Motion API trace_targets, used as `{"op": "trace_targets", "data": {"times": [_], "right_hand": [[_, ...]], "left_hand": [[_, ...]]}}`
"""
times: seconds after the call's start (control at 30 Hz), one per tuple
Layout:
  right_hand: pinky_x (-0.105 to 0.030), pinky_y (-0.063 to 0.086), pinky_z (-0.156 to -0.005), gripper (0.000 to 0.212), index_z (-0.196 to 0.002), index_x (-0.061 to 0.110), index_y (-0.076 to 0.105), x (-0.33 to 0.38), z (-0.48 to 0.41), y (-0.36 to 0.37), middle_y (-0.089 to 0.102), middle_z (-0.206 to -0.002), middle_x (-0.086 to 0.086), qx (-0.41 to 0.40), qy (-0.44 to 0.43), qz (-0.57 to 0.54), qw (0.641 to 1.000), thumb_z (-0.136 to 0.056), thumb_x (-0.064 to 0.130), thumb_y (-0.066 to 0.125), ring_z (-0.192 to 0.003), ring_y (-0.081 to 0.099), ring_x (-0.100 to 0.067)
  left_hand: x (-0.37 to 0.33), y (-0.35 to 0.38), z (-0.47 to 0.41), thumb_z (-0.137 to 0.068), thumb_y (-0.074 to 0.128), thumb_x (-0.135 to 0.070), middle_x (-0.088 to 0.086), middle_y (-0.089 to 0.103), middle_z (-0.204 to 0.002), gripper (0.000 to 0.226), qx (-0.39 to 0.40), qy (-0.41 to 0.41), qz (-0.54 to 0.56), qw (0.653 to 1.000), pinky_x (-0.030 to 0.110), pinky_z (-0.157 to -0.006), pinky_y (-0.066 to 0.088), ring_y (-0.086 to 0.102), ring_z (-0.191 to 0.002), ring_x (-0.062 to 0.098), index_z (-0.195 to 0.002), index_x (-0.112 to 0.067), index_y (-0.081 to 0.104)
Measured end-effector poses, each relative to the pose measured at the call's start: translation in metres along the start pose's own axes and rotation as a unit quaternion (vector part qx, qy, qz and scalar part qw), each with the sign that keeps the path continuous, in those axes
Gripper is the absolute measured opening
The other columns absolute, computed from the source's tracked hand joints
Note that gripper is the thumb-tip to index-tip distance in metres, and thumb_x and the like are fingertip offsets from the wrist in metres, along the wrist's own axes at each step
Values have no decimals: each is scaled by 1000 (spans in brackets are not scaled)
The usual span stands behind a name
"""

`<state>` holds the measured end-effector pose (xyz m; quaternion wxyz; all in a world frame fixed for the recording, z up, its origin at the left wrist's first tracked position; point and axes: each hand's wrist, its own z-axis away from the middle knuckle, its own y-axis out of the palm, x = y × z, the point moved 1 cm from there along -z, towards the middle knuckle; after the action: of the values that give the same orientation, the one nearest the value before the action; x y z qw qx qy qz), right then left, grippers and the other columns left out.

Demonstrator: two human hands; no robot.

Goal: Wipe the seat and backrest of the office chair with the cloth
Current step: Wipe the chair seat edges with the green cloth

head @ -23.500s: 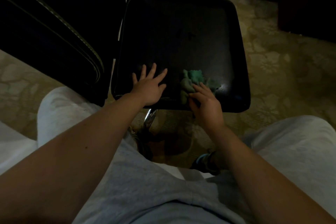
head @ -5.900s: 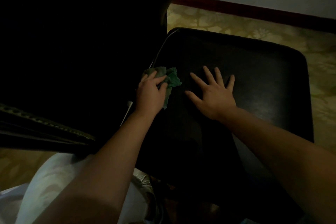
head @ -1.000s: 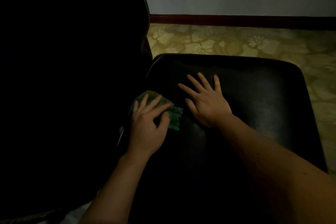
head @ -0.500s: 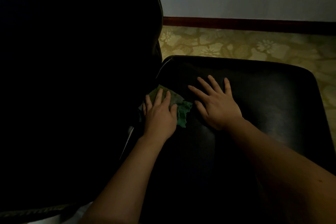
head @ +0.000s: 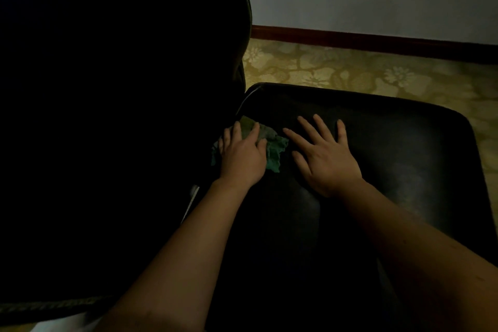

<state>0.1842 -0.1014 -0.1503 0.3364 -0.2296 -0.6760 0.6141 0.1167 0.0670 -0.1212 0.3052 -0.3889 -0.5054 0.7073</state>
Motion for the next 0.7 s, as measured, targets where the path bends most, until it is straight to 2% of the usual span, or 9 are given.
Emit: {"op": "trace_targets", "data": {"times": [0.37,0.5,0.7], "right_hand": [[-60,-9,-119,64,-155,40,21,3,1,-1,10,-166,2,-2,5,-3,1000,-95,56,6,-153,-3,-25],[-60,-9,-119,64,-154,40,20,2,0,-1,8,-166,3,2,7,-4,1000,-95,57,5,-153,-5,-24],[-60,-8,-119,64,-154,40,22,2,1,-1,9,-166,2,0,5,-8,1000,-95,57,6,-153,-4,-25]], "left_hand": [[-11,-3,-40,-108,29,-43,10,3,-169,54,-6,-11,19,1000,46,-125,6,5,-155,31,-160,-33,18],[-9,-2,-26,-107,38,-39,10,0,-169,57,-63,20,37,997,45,-126,8,4,-155,29,-160,-29,20],[-4,6,-20,-110,27,-33,11,9,-168,53,-57,30,-24,998,44,-126,7,5,-155,29,-161,-23,16]]}}
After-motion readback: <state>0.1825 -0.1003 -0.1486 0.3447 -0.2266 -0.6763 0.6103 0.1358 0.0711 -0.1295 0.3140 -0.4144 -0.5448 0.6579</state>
